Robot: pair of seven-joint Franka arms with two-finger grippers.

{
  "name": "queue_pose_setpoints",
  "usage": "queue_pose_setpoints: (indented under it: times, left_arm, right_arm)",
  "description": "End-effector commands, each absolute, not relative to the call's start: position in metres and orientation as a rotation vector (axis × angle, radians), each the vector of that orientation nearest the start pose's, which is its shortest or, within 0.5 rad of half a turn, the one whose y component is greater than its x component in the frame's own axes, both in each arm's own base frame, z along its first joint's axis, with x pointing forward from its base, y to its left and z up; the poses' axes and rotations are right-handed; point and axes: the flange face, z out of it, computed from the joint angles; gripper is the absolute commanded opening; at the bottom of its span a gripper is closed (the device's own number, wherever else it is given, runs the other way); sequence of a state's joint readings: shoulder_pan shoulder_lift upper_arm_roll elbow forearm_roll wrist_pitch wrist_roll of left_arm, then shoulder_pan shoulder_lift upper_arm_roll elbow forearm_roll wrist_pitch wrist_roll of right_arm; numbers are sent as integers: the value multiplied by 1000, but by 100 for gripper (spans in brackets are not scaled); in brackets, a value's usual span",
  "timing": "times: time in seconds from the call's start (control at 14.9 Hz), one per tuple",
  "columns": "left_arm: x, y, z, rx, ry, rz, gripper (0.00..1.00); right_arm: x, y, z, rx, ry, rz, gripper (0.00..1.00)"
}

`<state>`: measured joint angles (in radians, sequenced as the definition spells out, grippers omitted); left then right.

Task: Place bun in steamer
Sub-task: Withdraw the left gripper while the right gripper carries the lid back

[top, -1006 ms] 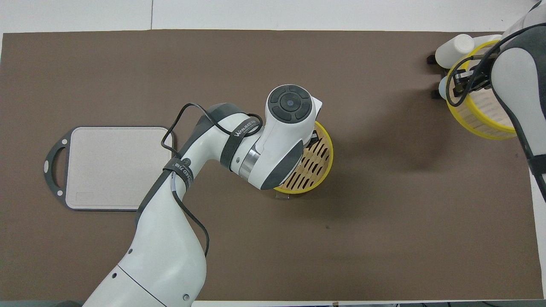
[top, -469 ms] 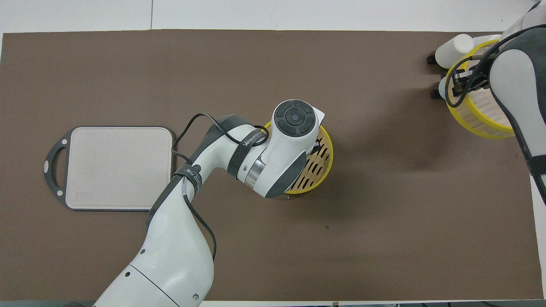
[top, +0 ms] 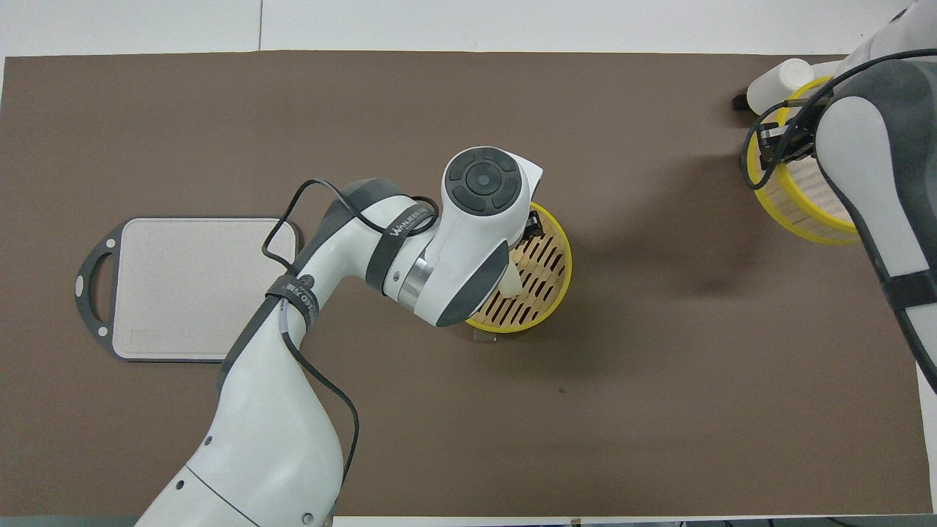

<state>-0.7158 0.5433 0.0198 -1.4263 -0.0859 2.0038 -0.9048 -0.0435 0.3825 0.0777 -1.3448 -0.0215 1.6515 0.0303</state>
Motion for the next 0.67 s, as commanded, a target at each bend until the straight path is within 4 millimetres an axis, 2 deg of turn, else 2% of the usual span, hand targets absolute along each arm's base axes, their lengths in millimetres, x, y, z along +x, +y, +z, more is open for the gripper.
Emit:
queue_pose_setpoints:
  times: [0.0, 0.13, 0.2, 0.34, 0.47, 0.54, 0.6]
  left_arm:
    - [559, -396, 451, -3166, -532, 52, 100]
    - [579, -340, 486, -3153, -634, 42, 100]
    - [586, -320, 497, -3150, -633, 25, 100]
    - [594, -292, 512, -3120, -604, -39, 100]
    - [593, -270, 524, -3070, -565, -29, 100]
    - [594, -252, 530, -3047, -529, -14, 100]
    - [595, -226, 546, -3061, -472, -4, 100]
  right_arm:
    - [650, 66, 511, -3144, 152, 97, 0]
    - [644, 111, 512, -3144, 244, 90, 0]
    - [638, 142, 512, -3143, 289, 72, 0]
    - [624, 200, 511, -3137, 377, 41, 0]
    - [609, 264, 507, -3114, 418, -14, 0]
    - [601, 292, 498, -3101, 466, -25, 0]
    - [591, 328, 488, -3081, 519, -37, 0]
